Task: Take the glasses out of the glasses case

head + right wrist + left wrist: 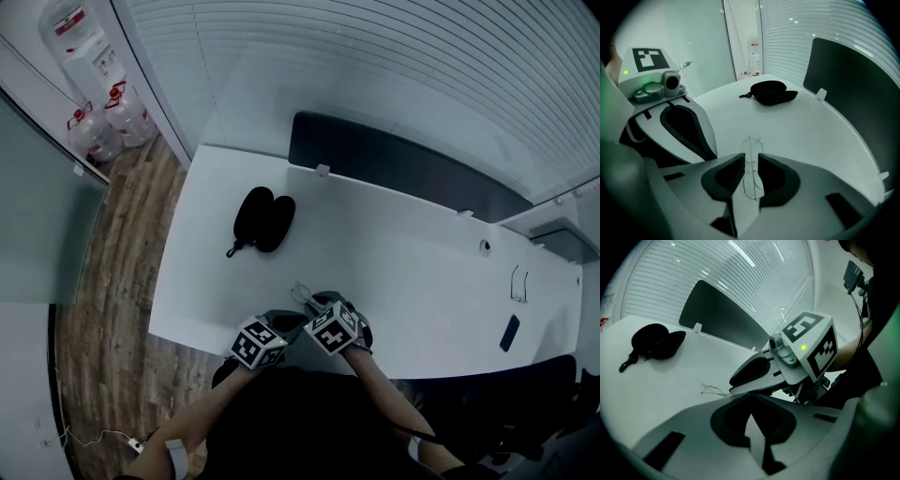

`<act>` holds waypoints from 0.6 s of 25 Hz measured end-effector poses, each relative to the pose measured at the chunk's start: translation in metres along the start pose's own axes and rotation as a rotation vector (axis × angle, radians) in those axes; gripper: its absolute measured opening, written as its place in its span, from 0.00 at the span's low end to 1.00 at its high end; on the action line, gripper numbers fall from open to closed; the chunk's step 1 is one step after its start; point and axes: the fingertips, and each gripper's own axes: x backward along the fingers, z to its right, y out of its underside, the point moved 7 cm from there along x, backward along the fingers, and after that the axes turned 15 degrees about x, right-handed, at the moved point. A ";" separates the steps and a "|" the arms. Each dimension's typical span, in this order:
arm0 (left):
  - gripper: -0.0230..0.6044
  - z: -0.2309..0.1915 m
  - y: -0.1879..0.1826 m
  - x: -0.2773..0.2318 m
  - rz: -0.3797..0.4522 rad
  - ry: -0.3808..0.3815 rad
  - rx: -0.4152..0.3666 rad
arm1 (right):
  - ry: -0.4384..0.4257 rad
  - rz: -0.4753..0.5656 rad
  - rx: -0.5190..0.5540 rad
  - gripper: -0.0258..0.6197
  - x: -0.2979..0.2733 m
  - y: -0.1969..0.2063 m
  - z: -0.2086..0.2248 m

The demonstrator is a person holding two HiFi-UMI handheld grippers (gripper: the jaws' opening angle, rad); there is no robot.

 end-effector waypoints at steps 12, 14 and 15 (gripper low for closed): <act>0.05 0.008 -0.007 0.027 0.133 -0.065 0.040 | 0.084 0.225 -0.064 0.14 0.029 -0.009 -0.007; 0.05 0.010 -0.007 0.033 0.168 -0.081 0.061 | 0.078 0.266 -0.075 0.10 0.031 -0.008 -0.010; 0.05 0.012 -0.005 0.035 0.186 -0.090 0.068 | 0.075 0.280 -0.078 0.10 0.033 -0.007 -0.012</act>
